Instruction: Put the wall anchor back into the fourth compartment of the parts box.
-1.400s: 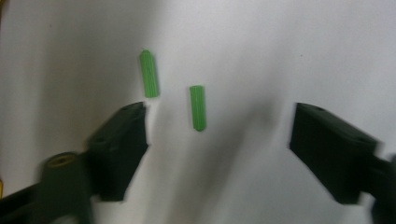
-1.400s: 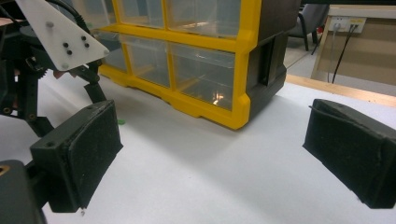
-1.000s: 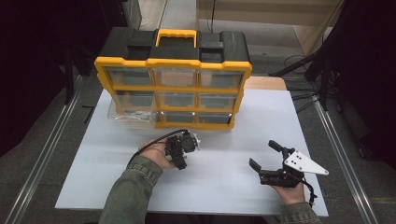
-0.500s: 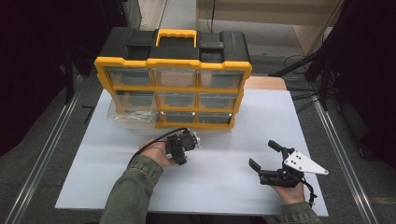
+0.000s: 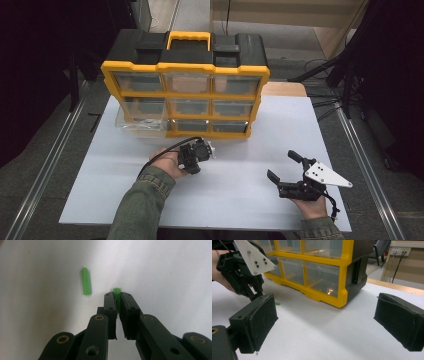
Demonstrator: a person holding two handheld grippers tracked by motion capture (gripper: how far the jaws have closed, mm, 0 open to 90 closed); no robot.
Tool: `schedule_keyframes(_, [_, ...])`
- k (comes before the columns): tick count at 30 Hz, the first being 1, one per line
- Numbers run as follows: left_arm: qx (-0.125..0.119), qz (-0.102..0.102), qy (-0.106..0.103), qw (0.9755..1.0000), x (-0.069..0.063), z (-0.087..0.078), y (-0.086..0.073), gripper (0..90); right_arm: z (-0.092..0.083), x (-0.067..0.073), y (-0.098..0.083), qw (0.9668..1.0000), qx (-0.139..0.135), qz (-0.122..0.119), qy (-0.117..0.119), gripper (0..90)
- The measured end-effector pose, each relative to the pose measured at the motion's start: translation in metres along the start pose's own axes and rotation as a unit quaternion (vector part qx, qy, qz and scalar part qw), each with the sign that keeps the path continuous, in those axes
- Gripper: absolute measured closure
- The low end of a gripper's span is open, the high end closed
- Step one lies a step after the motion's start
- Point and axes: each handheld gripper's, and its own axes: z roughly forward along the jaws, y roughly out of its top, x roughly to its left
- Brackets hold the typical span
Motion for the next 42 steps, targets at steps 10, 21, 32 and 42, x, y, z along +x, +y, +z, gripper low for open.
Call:
schedule_keyframes(10, [0.010,0.020,-0.001,0.9998,-0.008,-0.032,0.001,83.5,-0.001,0.000,0.000,1.0000,-0.001,0.002,0.000,4.5])
schedule_keyframes(21, [-0.005,0.044,0.008,0.9990,-0.010,-0.114,0.016,83.5,-0.002,-0.001,0.000,1.0000,-0.003,0.006,-0.002,4.4])
schedule_keyframes(32, [0.014,0.037,0.036,0.9986,0.001,-0.165,0.011,83.5,0.000,0.000,0.000,1.0000,0.002,0.005,0.000,4.5])
schedule_keyframes(42, [0.016,0.026,0.066,0.9974,0.029,-0.209,-0.010,83.5,0.002,0.001,-0.001,1.0000,0.006,0.006,0.001,4.5])
